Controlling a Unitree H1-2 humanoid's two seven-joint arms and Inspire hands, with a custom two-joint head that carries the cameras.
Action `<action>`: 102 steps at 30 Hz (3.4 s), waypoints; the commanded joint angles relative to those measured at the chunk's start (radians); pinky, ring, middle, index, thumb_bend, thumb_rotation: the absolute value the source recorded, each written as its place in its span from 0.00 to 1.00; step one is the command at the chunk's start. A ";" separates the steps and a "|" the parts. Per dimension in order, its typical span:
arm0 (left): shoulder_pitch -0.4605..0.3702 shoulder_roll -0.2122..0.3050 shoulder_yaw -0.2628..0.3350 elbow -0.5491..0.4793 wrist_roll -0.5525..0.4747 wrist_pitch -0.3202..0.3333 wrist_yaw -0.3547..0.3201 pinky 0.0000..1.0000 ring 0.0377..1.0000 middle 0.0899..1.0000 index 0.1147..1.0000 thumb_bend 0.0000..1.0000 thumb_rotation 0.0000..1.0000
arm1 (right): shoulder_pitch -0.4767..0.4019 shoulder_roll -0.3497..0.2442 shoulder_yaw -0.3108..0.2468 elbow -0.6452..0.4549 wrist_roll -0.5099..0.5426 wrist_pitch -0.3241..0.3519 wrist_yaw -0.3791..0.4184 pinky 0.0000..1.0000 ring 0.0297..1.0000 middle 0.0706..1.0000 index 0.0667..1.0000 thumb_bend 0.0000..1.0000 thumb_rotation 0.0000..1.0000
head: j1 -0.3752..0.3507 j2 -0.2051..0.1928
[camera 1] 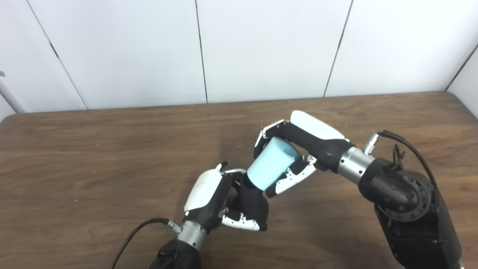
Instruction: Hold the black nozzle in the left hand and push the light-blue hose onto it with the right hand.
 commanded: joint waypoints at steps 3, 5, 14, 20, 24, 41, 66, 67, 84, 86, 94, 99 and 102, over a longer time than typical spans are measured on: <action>0.005 -0.004 -0.013 0.040 0.010 0.009 -0.014 1.00 0.50 0.42 0.42 0.50 0.00 | -0.024 0.015 -0.006 -0.004 -0.009 0.004 0.008 0.30 0.42 0.47 0.47 0.50 0.00 | 0.000 -0.001; 0.005 -0.007 -0.014 0.042 0.010 0.008 -0.012 1.00 0.49 0.42 0.42 0.50 0.00 | -0.028 0.020 -0.010 -0.006 -0.010 0.004 0.009 0.30 0.42 0.47 0.47 0.50 0.00 | 0.002 -0.001; 0.001 -0.011 -0.017 0.044 0.015 0.009 -0.013 1.00 0.49 0.43 0.41 0.50 0.00 | -0.027 0.021 0.008 -0.005 -0.003 0.000 -0.018 0.30 0.42 0.47 0.47 0.50 0.00 | 0.009 0.002; -0.001 -0.011 -0.018 0.056 0.011 0.005 -0.008 1.00 0.47 0.43 0.42 0.50 0.00 | -0.044 0.012 0.027 0.000 0.004 0.001 -0.011 0.30 0.42 0.47 0.47 0.50 0.00 | 0.006 0.002; -0.002 -0.013 -0.018 0.059 0.010 0.006 -0.008 1.00 0.47 0.43 0.42 0.50 0.00 | -0.057 0.005 0.048 0.009 -0.001 0.002 -0.001 0.30 0.42 0.47 0.47 0.50 0.00 | 0.007 0.003; -0.001 -0.020 -0.035 0.061 0.021 0.013 -0.011 1.00 0.47 0.43 0.42 0.50 0.00 | -0.196 -0.105 0.259 0.052 -0.028 -0.036 0.101 0.30 0.41 0.48 0.46 0.50 0.00 | 0.009 0.021; -0.002 -0.015 -0.046 0.049 0.020 0.017 -0.021 1.00 0.50 0.42 0.41 0.50 0.00 | -0.258 -0.186 0.379 0.044 -0.123 -0.067 0.221 0.33 0.43 0.43 0.44 0.50 0.00 | 0.013 0.036; -0.002 -0.015 -0.046 0.048 0.019 0.018 -0.021 1.00 0.50 0.42 0.41 0.50 0.00 | -0.254 -0.184 0.380 0.039 -0.127 -0.064 0.223 0.33 0.43 0.43 0.44 0.50 0.00 | 0.012 0.038; -0.005 -0.011 -0.044 0.062 0.014 0.009 -0.012 1.00 0.50 0.42 0.41 0.50 0.00 | -0.215 -0.172 0.423 -0.030 -0.244 -0.048 0.312 0.56 0.64 0.69 0.67 0.79 0.00 | 0.002 0.039; -0.005 -0.012 -0.046 0.060 0.016 0.011 -0.012 1.00 0.50 0.42 0.41 0.50 0.00 | -0.222 -0.168 0.420 -0.045 -0.241 -0.038 0.339 0.55 0.65 0.69 0.69 0.80 0.00 | 0.004 0.041; -0.006 -0.011 -0.046 0.065 0.015 0.012 -0.009 1.00 0.50 0.42 0.41 0.50 0.00 | -0.238 -0.162 0.416 -0.079 -0.244 -0.049 0.406 0.82 0.88 0.89 0.82 0.80 0.00 | 0.004 0.041; -0.007 -0.014 -0.048 0.067 0.019 0.017 -0.010 1.00 0.49 0.43 0.41 0.50 0.00 | -0.246 -0.149 0.411 -0.077 -0.271 -0.051 0.428 0.92 0.94 0.94 0.85 0.87 0.09 | 0.005 0.041; -0.007 -0.013 -0.047 0.064 0.020 0.021 -0.013 1.00 0.45 0.45 0.41 0.50 0.00 | -0.248 -0.146 0.399 -0.075 -0.275 -0.052 0.433 0.93 0.94 0.94 0.85 0.89 0.12 | 0.005 0.041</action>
